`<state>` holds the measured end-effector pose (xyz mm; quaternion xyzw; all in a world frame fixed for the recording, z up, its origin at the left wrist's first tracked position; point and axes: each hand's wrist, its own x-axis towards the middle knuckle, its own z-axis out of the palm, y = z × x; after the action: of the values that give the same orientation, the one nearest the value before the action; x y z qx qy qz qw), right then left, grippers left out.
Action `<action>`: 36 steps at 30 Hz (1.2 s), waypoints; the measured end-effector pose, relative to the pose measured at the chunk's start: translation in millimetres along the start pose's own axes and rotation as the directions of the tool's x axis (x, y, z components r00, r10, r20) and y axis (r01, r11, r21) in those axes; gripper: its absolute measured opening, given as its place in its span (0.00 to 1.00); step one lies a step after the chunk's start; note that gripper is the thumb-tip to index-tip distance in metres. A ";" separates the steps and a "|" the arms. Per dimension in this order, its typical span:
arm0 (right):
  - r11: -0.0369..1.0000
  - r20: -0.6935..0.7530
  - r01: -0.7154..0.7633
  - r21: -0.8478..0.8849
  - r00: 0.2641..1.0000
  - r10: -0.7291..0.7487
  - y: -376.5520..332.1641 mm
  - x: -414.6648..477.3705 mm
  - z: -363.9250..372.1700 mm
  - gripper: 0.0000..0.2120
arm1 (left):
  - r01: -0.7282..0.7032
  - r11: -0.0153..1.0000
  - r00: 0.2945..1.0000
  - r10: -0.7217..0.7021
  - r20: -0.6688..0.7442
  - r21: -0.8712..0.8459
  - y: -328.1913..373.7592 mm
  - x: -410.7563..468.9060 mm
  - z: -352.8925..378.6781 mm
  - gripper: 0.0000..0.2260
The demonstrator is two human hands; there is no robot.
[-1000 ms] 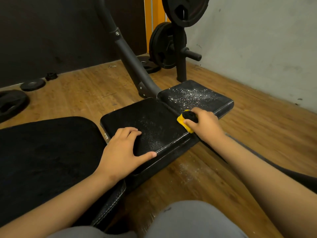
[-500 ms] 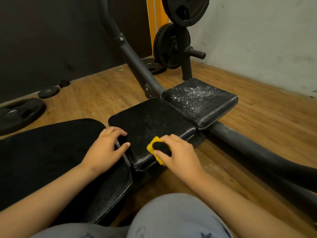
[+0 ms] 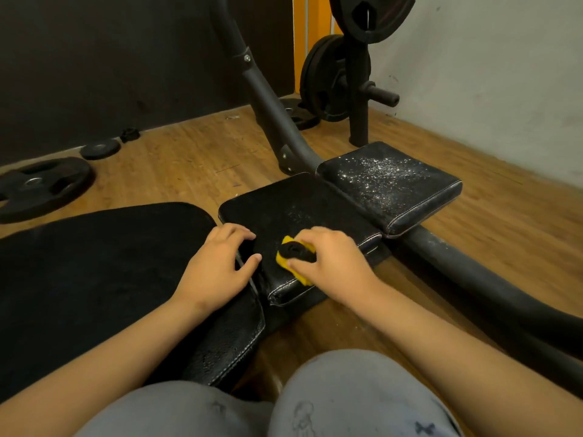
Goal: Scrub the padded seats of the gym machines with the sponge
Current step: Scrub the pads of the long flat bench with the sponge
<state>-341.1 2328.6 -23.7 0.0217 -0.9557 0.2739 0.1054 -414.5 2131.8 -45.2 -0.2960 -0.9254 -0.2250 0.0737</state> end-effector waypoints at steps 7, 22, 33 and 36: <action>1.000 0.055 0.005 0.000 0.998 -0.005 38.4 14.9 -14.2 0.10 | 0.009 1.000 1.000 -0.009 -0.024 -0.028 -1.8 -0.8 1.3 0.18; 0.993 0.201 0.116 -0.032 0.974 -0.108 9.9 40.7 -3.3 0.10 | 0.064 0.996 0.996 -0.068 -0.061 -0.056 -0.5 -2.0 2.0 0.20; 0.980 -0.012 -0.079 -0.182 0.997 0.078 8.2 119.9 16.2 0.13 | 0.145 0.989 0.984 -0.144 -0.109 0.000 0.9 -2.2 2.3 0.25; 0.983 0.078 0.141 -0.118 0.988 -0.132 -20.4 104.3 37.5 0.13 | 0.144 0.990 0.984 -0.143 -0.109 0.002 0.5 -2.0 2.7 0.23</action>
<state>-448.0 2293.1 -22.0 0.0900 -0.9701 0.2057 0.0918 -412.5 2132.3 -47.9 -0.2154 -0.9401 -0.2408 0.1089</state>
